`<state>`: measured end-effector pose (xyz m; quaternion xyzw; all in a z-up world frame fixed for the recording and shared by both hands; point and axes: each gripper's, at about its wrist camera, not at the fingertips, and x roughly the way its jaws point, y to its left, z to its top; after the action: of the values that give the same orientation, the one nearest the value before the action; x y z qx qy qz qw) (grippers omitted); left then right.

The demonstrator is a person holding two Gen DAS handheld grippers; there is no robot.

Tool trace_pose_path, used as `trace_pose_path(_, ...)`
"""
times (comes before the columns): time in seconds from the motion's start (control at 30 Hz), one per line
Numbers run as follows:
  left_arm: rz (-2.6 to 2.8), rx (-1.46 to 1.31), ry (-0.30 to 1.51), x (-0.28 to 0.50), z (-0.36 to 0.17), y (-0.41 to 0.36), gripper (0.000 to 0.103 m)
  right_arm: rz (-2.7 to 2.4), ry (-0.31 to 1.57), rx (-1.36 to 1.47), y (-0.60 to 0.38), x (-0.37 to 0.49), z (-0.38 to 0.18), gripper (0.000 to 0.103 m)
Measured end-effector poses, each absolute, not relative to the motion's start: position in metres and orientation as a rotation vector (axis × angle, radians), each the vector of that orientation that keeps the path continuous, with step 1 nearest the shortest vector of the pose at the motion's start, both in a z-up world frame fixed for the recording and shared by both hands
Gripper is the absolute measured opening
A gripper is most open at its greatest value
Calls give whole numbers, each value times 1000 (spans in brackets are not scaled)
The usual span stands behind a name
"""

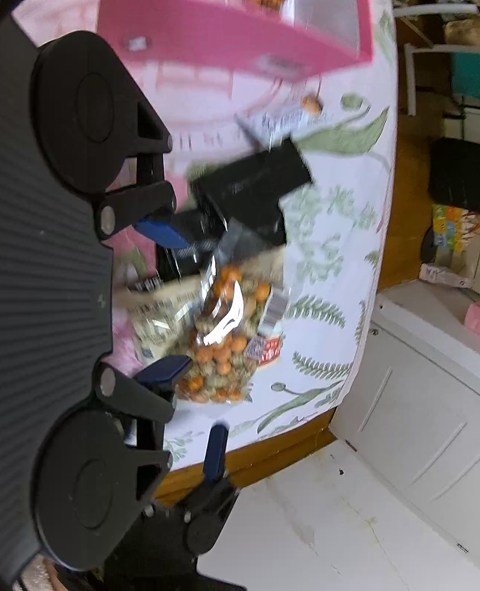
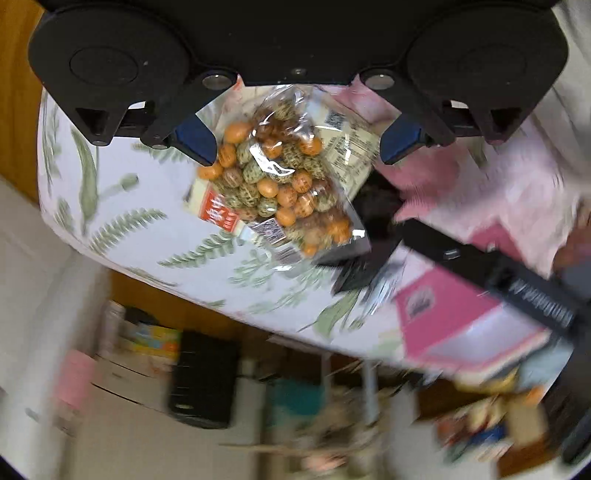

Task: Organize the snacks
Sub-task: 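Reach the right tool to the large peanut bag and grasp it, then lift the large peanut bag with the right tool toward the pink box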

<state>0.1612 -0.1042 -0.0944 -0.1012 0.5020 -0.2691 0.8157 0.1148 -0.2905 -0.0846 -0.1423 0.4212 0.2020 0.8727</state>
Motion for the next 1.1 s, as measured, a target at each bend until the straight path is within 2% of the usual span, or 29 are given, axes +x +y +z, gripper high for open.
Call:
trace_pose_path(0.23, -563, -241, 1155, 175, -129, -147, 46, 466, 878, -454, -282, 153, -108, 99)
trace_pose_path(0.5, -550, -286, 1157, 180, -134, -153, 42, 490, 980, -244, -301, 174, -118, 100)
trace_pose_path(0.7, -563, -315, 1162, 182, -135, -151, 38, 418, 1012, -73, -309, 158, -113, 98)
trace_pose_path(0.87, -600, -352, 1183, 180, -139, -148, 31, 369, 1006, -87, -300, 133, -119, 98)
trace_pose_path(1.1, -619, -292, 1174, 169, -134, -148, 31, 261, 1000, -37, -288, 116, -114, 95)
